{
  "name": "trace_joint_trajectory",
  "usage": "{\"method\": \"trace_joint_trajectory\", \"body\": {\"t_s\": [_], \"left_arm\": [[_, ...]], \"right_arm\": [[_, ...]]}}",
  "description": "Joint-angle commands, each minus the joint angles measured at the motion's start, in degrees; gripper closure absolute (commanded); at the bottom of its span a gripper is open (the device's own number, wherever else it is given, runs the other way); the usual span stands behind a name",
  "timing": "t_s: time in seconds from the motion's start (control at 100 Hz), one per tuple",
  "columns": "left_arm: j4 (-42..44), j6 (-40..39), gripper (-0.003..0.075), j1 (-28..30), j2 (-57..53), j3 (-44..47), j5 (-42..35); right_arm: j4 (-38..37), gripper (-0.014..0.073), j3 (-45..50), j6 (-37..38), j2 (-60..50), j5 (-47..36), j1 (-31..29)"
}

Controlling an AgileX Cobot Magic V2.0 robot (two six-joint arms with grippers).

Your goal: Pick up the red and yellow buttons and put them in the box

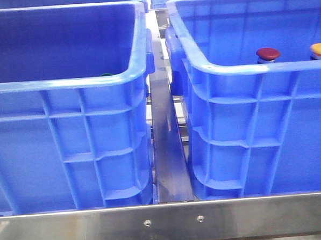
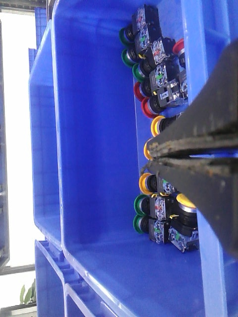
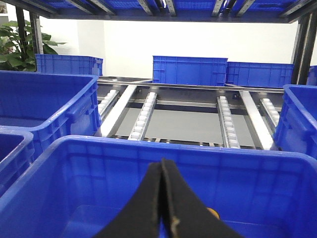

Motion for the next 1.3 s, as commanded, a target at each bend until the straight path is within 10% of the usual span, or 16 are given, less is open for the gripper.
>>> {"method": "trace_joint_trajectory", "body": {"t_s": [0.0,0.44,0.92,1.29], "left_arm": [[-0.2,0.2,0.0739,0.1,-1.7,2.7,-5.0],[-0.2,0.2,0.0739,0.1,-1.7,2.7,-5.0],[-0.2,0.2,0.0739,0.1,-1.7,2.7,-5.0],[-0.2,0.2,0.0739,0.1,-1.7,2.7,-5.0]], "right_arm": [[4.8,0.0661,-1.5,-0.3,-0.1,1.7,0.0],[0.0,0.0661,-1.5,2.5,-0.1,1.1,0.0],[-72.1,0.0661,-1.5,72.1,-5.6,1.2,0.0],[-96.3,0.0661,5.2,99.4,-13.8,-6.4,0.0]]}}
